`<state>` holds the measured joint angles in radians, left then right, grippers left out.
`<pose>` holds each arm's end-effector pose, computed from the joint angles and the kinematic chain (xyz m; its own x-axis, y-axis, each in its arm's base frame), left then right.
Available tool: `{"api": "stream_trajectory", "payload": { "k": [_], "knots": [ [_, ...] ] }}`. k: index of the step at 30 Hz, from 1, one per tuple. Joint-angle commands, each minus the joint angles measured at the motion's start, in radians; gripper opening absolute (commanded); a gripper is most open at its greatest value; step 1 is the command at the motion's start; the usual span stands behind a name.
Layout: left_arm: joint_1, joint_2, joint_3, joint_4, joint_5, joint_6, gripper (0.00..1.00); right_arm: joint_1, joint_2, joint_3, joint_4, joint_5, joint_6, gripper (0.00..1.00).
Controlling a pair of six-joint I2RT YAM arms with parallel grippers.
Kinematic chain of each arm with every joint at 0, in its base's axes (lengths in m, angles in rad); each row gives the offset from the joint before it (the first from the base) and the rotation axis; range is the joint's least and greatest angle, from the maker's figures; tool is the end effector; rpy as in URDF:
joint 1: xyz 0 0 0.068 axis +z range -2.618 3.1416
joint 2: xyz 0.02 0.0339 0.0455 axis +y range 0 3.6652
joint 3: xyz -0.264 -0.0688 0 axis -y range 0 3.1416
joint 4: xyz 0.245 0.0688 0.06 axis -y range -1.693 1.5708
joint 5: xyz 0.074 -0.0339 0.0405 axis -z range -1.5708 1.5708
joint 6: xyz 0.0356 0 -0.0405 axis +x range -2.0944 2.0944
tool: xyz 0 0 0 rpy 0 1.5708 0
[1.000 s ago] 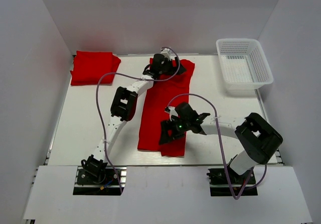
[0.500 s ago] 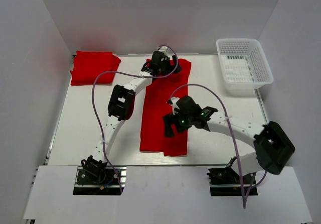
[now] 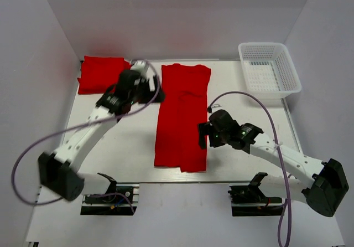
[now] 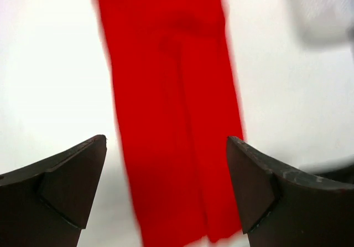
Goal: Fold and stack the t-shirts
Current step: Rotate the tshirt 90 degrees, then grab the bottom of the folded rectangular tshirt with both arms
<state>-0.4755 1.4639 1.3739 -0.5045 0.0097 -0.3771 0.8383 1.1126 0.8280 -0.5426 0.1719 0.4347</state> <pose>0.2950 -0.1523 0.3523 -0.6342 -0.0876 -0.7682 0.2489 0.9175 -0.3101 0.1577 0.1662 0.2588 -0.7223 -0.1826 -0.6670 -0.3869 0.9061 0.1709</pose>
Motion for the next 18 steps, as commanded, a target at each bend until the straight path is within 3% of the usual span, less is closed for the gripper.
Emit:
{"api": "stream_trajectory", "payload": {
  "k": [1, 4, 6, 9, 18],
  "knots": [
    [-0.028, -0.187, -0.339, -0.132, -0.053, -0.107, 0.99, 0.005, -0.020, -0.049, -0.059, 0.038, 0.137, 0.90],
    [-0.051, -0.321, -0.563, -0.125, 0.056, -0.180, 0.99, 0.005, 0.003, -0.095, -0.057, 0.000, 0.209, 0.90],
    [-0.067, -0.332, -0.619, -0.130, 0.082, -0.194, 0.99, 0.013, 0.021, -0.118, -0.062, -0.038, 0.229, 0.90],
    [-0.095, -0.332, -0.662, -0.199, 0.055, -0.207, 0.99, 0.018, 0.020, -0.145, -0.065, -0.072, 0.275, 0.89],
    [-0.189, -0.272, -0.725, -0.164, 0.087, -0.229, 0.94, 0.015, 0.047, -0.205, 0.027, -0.201, 0.358, 0.85]
  ]
}}
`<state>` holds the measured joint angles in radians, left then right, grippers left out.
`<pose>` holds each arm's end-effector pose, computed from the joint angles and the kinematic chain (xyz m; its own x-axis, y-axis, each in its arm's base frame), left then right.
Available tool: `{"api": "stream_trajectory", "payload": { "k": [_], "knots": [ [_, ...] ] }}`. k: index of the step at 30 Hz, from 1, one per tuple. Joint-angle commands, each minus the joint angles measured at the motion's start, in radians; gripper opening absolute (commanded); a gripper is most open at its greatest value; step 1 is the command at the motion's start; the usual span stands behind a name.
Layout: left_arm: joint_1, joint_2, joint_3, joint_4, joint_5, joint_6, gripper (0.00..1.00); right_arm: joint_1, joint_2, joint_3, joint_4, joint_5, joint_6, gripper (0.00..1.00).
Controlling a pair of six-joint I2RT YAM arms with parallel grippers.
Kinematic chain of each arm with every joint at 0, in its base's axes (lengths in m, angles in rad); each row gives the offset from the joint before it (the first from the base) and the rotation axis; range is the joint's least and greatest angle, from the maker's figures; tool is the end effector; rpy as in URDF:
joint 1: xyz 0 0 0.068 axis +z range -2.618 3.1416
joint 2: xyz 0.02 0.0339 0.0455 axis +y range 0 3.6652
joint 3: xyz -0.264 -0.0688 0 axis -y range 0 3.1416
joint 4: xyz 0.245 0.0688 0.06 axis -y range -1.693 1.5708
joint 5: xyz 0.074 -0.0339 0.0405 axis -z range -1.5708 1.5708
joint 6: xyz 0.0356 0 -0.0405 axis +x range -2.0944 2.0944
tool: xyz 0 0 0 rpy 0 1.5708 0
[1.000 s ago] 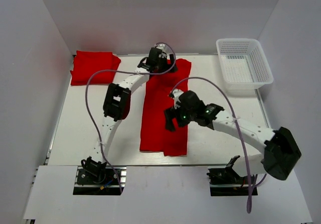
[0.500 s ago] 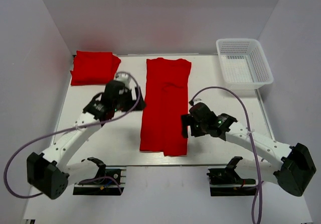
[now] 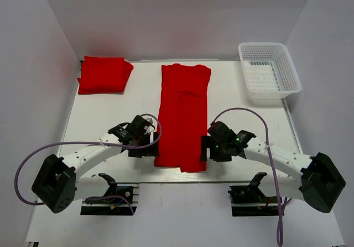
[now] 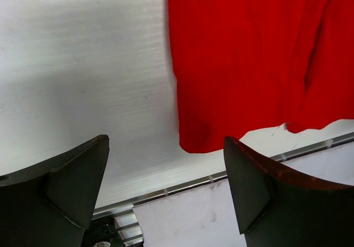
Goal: Fold and stack the t-shirts
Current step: Grab the bottom of the folded rectangular tshirt with both arms
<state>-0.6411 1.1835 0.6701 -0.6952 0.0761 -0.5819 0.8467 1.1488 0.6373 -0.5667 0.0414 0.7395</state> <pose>0.1602 -0.1230 0.1875 -0.9657 0.0369 -0.2569 0.1043 0.9615 -0.2541 0.1380 0.1539 0.1902 -0.9269 -0.0317 -0.3740 -0.1500 0.9447 0.2918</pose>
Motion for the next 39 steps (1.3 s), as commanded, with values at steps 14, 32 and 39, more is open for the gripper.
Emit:
{"api": "stream_trajectory", "payload": {
  "k": [14, 32, 39],
  "knots": [
    [-0.127, 0.154, -0.092, 0.212, 0.040, -0.096, 0.75, 0.006, 0.144, -0.027, 0.120, -0.167, 0.040, 0.58],
    [-0.178, 0.067, 0.046, 0.074, 0.022, -0.159, 0.00, 0.003, 0.028, 0.019, 0.114, -0.126, 0.017, 0.00],
    [-0.154, 0.172, 0.227, 0.040, -0.014, -0.159, 0.00, -0.009, 0.098, 0.158, 0.074, 0.026, -0.022, 0.00]
  ]
}}
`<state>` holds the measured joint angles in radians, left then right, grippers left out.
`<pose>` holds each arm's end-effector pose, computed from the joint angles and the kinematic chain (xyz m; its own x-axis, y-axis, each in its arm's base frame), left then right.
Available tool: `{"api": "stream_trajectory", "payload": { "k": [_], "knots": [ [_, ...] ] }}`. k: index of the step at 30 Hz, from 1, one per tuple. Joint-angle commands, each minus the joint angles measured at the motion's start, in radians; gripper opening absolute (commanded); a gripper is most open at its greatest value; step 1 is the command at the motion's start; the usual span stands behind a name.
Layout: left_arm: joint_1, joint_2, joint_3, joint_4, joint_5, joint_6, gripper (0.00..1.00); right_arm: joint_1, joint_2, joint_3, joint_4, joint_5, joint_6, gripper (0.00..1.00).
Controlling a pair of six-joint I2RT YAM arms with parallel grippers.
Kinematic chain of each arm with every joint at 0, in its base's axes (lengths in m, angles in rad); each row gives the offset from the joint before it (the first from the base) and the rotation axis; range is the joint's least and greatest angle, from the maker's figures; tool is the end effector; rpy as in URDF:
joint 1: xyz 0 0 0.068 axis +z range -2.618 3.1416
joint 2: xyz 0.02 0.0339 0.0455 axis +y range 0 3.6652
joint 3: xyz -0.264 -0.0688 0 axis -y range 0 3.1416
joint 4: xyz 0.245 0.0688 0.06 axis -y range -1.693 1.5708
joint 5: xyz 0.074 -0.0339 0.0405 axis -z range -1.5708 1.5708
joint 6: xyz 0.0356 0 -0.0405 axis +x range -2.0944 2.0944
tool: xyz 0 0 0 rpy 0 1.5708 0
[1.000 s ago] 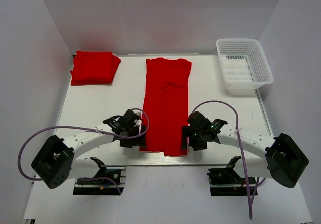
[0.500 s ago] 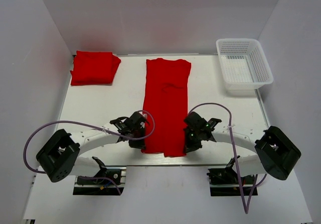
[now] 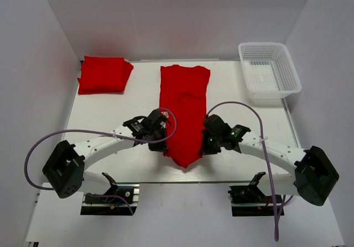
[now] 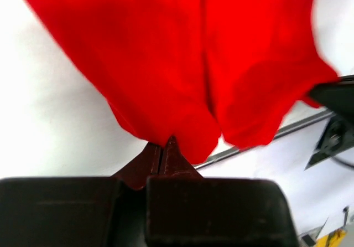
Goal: Fold and stack the t-shirts
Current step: Grab the bottom of the folded rectangular tshirt with both arms, then fold the folded rectangular tshirt in 1/3 of the way
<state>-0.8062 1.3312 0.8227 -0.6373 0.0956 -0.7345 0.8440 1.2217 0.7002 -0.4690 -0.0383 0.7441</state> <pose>0.1676 -0.1797 0.2034 -0.9678 0.0451 -0.2477 0.1307 0.9310 -0.3409 0.1532 0.1744 0.1999 -0.9241 -0.0207 -0.3817 -0.1833 0.9003 0.3949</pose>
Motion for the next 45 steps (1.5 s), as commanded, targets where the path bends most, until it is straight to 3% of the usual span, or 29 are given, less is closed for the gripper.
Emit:
{"api": "stream_trajectory", "payload": {
  "k": [1, 10, 13, 31, 45],
  "knots": [
    [0.012, 0.039, 0.094, -0.031, -0.063, -0.006, 0.00, -0.009, 0.059, 0.108, -0.026, 0.132, -0.032, 0.00],
    [0.091, 0.227, 0.363, -0.116, -0.273, -0.005, 0.00, -0.097, 0.203, 0.304, -0.017, 0.275, -0.126, 0.00],
    [0.134, 0.284, 0.456, -0.104, -0.274, 0.049, 0.00, -0.138, 0.242, 0.359, -0.017, 0.304, -0.161, 0.00],
    [0.326, 0.611, 0.805, -0.039, -0.111, 0.231, 0.00, -0.322, 0.548, 0.702, -0.005, 0.190, -0.290, 0.00],
    [0.410, 0.726, 0.886, 0.054, -0.031, 0.265, 0.00, -0.416, 0.693, 0.811, 0.049, 0.147, -0.341, 0.00]
  ]
}}
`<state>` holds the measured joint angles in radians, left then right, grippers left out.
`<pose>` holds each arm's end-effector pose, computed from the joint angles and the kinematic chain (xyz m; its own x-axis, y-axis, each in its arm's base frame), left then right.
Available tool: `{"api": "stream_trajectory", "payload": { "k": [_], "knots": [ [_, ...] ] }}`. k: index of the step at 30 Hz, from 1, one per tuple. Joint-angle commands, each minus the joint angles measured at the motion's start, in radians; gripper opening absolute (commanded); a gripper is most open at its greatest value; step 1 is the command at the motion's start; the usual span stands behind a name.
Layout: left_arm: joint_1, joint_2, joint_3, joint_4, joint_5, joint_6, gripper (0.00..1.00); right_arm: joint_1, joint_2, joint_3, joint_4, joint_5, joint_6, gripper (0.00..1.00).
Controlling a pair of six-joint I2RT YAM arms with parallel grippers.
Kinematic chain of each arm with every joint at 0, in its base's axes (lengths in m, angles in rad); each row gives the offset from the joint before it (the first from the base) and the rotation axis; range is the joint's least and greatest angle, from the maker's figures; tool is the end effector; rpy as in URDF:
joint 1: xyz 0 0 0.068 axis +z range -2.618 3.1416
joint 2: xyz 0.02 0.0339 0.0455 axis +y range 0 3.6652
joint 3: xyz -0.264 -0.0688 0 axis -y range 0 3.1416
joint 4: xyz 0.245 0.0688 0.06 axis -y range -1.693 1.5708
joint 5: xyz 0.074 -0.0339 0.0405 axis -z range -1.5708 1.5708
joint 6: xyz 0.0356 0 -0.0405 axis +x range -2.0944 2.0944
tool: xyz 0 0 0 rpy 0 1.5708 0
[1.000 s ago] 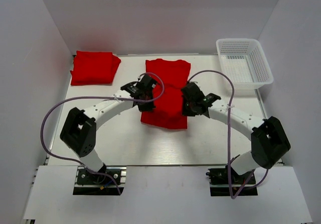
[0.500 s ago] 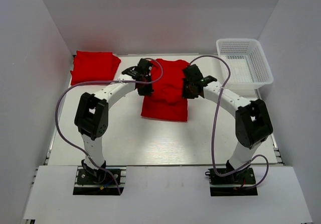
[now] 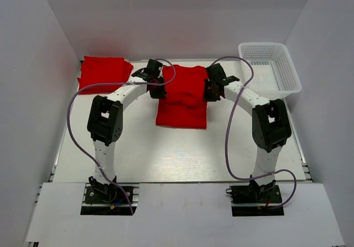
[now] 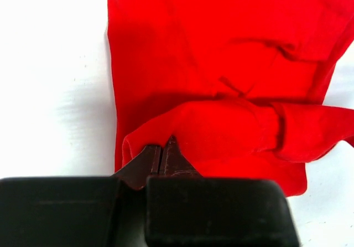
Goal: Fold and stack the t-shirts
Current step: Fold the folded rectangular tshirt in 1/3 of the way
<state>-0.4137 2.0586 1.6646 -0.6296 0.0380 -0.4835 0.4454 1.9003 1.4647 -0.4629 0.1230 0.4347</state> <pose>0.4115 -0.1821 0.2145 -0.8875 -0.1177 -0.4456 0.0082 0.9627 -0.2706 0.3818 0.1774 0.2288 -0.7914 0.0853 -0.6053 -0.0279 0.9841 0.1752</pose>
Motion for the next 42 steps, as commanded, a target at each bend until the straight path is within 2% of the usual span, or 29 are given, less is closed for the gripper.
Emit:
{"api": "stream_trajectory", "payload": {
  "k": [1, 11, 12, 13, 14, 16, 17, 19, 23, 30, 39, 42],
  "knots": [
    [0.018, 0.009, 0.055, 0.047, 0.039, 0.014, 0.00, -0.022, 0.035, 0.061, 0.056, -0.020, -0.036, 0.00],
    [0.047, 0.084, 0.055, 0.136, 0.097, -0.007, 0.00, -0.063, 0.124, 0.074, 0.171, -0.114, -0.028, 0.00],
    [0.056, 0.084, 0.066, 0.136, 0.097, -0.007, 0.02, -0.063, 0.128, 0.080, 0.185, -0.112, -0.033, 0.05],
    [0.056, 0.084, 0.075, 0.136, 0.097, -0.007, 0.12, -0.069, 0.129, 0.082, 0.188, -0.147, -0.049, 0.12],
    [0.056, 0.084, 0.075, 0.136, 0.097, -0.007, 0.54, -0.070, 0.126, 0.089, 0.205, -0.169, -0.063, 0.33],
    [0.065, 0.074, 0.075, 0.136, 0.086, -0.007, 0.79, -0.070, 0.115, 0.097, 0.207, -0.178, -0.092, 0.50],
    [0.065, 0.055, 0.086, 0.136, 0.086, -0.007, 1.00, -0.071, 0.100, 0.103, 0.210, -0.189, -0.118, 0.64],
    [0.075, 0.032, 0.086, 0.127, 0.060, -0.007, 1.00, -0.068, 0.056, 0.102, 0.213, -0.200, -0.166, 0.90],
    [0.085, -0.058, 0.054, 0.104, 0.008, -0.007, 1.00, -0.062, -0.026, 0.028, 0.216, -0.217, -0.217, 0.90],
    [0.085, -0.258, -0.123, 0.103, -0.010, 0.002, 1.00, -0.031, -0.144, -0.107, 0.233, -0.324, -0.284, 0.90],
    [0.085, -0.445, -0.433, 0.113, 0.056, 0.013, 1.00, 0.075, -0.005, -0.029, 0.210, -0.419, -0.303, 0.90],
    [0.085, -0.486, -0.494, 0.053, 0.030, -0.007, 1.00, 0.090, 0.065, 0.028, 0.210, -0.431, -0.300, 0.90]
  ]
}}
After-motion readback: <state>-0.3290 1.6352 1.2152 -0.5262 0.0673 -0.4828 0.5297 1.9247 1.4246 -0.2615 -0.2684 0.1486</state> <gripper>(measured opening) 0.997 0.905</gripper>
